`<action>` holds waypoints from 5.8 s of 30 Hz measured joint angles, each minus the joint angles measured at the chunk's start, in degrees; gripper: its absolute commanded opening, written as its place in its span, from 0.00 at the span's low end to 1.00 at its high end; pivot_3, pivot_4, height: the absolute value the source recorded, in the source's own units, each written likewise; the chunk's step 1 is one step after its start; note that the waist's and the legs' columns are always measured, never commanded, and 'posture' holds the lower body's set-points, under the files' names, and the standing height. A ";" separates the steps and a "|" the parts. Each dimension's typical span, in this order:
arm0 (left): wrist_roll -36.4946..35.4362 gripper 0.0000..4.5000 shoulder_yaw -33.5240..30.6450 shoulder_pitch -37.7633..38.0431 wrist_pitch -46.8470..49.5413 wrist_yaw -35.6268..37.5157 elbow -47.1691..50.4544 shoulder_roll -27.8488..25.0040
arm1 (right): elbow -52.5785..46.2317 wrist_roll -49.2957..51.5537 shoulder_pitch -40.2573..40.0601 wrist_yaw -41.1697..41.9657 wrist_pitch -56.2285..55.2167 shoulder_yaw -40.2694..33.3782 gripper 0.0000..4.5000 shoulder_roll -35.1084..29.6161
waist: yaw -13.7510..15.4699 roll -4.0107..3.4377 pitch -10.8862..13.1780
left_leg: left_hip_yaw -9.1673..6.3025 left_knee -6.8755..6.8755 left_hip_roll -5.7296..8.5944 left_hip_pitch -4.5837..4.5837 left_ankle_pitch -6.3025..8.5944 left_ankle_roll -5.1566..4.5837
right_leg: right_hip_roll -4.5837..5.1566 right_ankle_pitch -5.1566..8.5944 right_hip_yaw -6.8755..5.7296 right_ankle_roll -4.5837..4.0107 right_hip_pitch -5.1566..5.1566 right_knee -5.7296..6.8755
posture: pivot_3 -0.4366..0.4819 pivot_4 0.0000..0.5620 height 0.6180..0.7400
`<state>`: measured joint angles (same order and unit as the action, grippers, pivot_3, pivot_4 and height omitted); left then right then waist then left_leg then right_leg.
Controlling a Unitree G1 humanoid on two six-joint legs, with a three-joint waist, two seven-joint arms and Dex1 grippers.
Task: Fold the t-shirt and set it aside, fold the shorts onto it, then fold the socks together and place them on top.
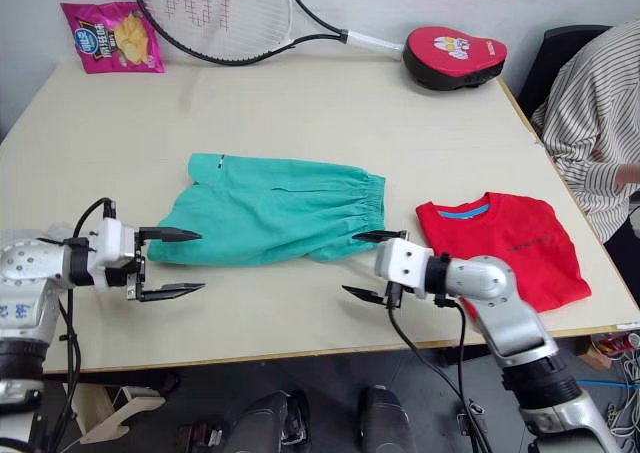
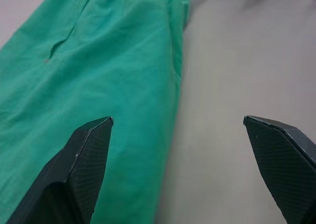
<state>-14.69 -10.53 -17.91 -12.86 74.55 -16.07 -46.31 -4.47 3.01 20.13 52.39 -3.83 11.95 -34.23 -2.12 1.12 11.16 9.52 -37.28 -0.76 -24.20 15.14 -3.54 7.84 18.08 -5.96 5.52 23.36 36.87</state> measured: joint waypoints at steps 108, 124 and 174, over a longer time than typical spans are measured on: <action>1.33 0.01 11.80 2.42 26.79 -39.32 15.11 21.02 | 12.13 -0.41 3.70 -24.85 6.57 1.52 0.00 21.38 | 0.47 -0.20 -0.55 | -0.14 0.96 -0.01 0.83 -0.22 0.03 | -0.21 0.03 -0.29 -0.20 -0.92 -0.62 | 0.48 0.27 1.00; -5.66 0.00 8.23 1.44 19.24 -28.34 11.74 22.45 | -13.50 39.57 -12.08 -23.31 29.18 -22.23 0.37 13.96 | 0.62 -0.18 -0.57 | -0.30 1.12 -0.07 0.88 -0.07 0.27 | -0.15 0.04 -0.29 -0.22 -0.98 -0.99 | 0.48 0.27 1.00; -1.67 0.00 13.67 -3.44 28.34 -28.92 11.32 25.07 | -20.03 46.59 -14.10 -47.09 30.59 -27.10 0.02 13.27 | 0.71 -0.44 -1.68 | -0.33 1.19 -0.09 0.68 -0.05 0.14 | -0.23 -0.02 -0.37 -0.27 -0.91 -1.23 | 0.48 0.27 1.00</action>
<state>-16.36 3.14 -21.35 15.47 45.63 -4.75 -21.24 -24.51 49.60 6.03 5.30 26.75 -15.16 -20.96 -1.41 0.68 9.48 9.20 -36.09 -0.85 -23.52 15.09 -3.40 7.60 18.06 -6.33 5.26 22.46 35.64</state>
